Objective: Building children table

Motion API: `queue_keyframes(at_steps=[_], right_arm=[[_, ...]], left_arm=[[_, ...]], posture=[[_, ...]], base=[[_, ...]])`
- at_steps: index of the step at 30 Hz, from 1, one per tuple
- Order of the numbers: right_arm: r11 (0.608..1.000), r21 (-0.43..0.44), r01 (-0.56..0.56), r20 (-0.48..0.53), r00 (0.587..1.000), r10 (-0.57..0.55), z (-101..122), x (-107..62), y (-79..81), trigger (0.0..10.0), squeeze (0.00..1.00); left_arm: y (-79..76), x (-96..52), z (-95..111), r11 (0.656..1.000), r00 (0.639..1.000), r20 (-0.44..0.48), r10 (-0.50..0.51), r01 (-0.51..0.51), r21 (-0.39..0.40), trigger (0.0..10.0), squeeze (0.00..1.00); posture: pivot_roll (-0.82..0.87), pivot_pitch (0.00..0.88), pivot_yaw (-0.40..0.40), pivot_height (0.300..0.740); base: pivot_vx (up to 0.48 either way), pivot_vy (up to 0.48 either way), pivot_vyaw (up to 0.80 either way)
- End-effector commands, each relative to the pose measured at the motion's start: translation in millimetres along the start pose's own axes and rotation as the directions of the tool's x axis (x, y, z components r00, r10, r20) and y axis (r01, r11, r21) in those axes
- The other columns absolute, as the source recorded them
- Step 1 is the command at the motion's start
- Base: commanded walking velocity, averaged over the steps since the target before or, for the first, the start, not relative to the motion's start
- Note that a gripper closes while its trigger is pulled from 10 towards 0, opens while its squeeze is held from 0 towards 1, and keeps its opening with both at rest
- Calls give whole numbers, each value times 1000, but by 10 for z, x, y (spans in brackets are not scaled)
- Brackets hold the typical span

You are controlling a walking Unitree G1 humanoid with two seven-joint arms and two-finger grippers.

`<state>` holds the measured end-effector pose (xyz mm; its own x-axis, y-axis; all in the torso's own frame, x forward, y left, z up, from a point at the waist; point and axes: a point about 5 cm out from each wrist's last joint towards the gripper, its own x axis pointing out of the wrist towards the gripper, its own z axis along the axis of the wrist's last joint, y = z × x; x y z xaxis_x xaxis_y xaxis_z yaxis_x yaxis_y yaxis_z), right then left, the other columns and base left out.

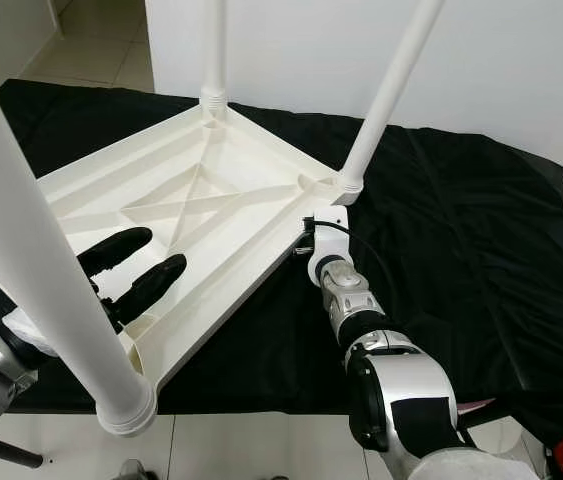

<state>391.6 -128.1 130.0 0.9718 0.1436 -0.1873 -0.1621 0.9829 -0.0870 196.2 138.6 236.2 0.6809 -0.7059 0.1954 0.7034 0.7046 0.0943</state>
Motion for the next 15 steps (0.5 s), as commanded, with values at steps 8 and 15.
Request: queue_keyframes(at_steps=[8,15], right_arm=[[986,-22,-164,68,984,166,233,57,250,10000,0],[983,-30,-183,93,978,185,313,72,350,10000,0]], left_arm=[[-104,8,52,999,999,22,-30,31,-30,10000,0],[-124,-9,54,999,1000,20,-22,23,-42,10000,0]], posture=[[132,127,-123,740],[124,154,-106,740]], base=[[0,0,0],[0,0,0]])
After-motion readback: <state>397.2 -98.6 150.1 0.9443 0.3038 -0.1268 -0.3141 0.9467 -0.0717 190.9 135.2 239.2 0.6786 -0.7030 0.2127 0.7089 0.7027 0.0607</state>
